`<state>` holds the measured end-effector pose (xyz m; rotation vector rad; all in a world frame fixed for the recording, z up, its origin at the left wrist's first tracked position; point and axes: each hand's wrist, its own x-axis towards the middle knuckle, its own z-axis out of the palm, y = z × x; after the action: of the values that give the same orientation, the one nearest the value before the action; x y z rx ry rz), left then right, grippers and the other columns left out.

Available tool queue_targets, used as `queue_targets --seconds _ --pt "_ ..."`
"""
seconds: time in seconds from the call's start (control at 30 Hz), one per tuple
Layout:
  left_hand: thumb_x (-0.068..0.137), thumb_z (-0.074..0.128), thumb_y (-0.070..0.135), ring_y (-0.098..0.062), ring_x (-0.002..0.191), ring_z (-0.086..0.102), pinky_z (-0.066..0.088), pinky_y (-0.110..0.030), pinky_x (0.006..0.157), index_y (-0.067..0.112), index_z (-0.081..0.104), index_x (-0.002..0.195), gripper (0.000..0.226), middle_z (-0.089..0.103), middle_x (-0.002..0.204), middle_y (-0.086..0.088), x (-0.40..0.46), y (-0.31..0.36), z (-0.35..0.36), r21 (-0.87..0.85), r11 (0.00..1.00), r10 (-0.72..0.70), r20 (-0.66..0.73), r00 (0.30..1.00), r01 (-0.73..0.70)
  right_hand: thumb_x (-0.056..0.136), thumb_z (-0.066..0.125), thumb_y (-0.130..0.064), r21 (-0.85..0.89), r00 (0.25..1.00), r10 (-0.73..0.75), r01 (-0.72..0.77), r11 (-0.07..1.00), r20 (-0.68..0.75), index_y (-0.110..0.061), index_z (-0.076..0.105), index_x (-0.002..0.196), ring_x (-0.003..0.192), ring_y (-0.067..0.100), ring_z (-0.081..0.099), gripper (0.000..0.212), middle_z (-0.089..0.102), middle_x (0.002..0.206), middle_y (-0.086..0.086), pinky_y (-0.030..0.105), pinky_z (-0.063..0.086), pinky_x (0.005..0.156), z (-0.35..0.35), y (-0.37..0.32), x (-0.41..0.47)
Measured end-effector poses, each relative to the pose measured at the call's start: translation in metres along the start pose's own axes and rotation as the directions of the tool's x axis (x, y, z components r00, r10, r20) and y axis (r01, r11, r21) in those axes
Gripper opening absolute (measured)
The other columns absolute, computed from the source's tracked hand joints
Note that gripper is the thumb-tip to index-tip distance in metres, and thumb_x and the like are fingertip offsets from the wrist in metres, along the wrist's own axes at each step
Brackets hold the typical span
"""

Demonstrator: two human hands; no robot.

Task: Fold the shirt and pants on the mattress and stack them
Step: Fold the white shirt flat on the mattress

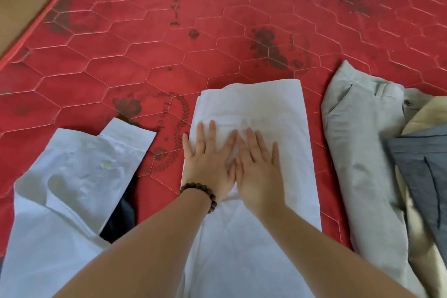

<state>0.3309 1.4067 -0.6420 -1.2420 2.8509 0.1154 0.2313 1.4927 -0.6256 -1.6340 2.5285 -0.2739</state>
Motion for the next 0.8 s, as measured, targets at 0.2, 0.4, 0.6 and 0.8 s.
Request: queue_targets --seconds 0.2,0.4,0.6,0.8 --pt "0.094 0.007 0.053 -0.03 0.146 -0.015 -0.005 -0.06 0.114 0.036 -0.001 0.151 0.061 -0.011 0.16 -0.011 0.002 0.0 -0.007 -0.037 0.999 -0.003 0.039 0.999 0.005 0.099 0.018 -0.042 -0.088 0.991 0.13 -0.131 0.988 -0.015 -0.021 0.028 0.15 0.147 0.025 0.017 0.056 0.021 0.157 0.009 0.05 0.008 0.12 0.001 0.014 -0.046" --pt "0.094 0.005 0.057 -0.02 0.147 -0.015 -0.005 -0.051 0.117 0.034 -0.012 0.151 0.063 -0.015 0.16 -0.001 -0.048 -0.032 -0.02 -0.034 0.991 0.136 0.204 0.969 -0.132 0.094 0.007 -0.046 -0.117 0.975 0.219 -0.214 0.97 0.038 -0.016 0.023 0.151 0.147 0.028 0.013 0.067 0.018 0.158 0.012 0.051 0.001 0.118 -0.009 0.017 -0.08" --pt "0.1 0.014 0.048 -0.02 0.148 0.004 -0.004 -0.048 0.118 0.026 0.019 0.151 0.056 0.018 0.159 -0.001 -0.154 -0.081 -0.069 0.011 0.993 0.105 0.309 0.945 -0.114 0.102 0.027 -0.038 0.0 0.961 0.062 -0.064 0.998 0.269 -0.017 0.012 0.153 0.149 0.024 0.001 0.057 0.006 0.161 0.008 0.047 0.001 0.12 -0.026 -0.046 -0.15" --pt "0.086 0.042 0.001 -0.017 0.148 0.002 -0.009 -0.046 0.116 0.02 0.023 0.149 0.069 0.024 0.156 0.001 -0.206 -0.156 -0.109 0.092 0.992 0.043 0.423 0.905 -0.089 0.101 0.037 -0.032 0.203 0.947 -0.155 0.099 0.974 0.281 -0.017 0.025 0.15 0.149 0.021 0.005 0.053 0.012 0.161 0.006 0.037 0.003 0.121 -0.052 -0.134 -0.157"
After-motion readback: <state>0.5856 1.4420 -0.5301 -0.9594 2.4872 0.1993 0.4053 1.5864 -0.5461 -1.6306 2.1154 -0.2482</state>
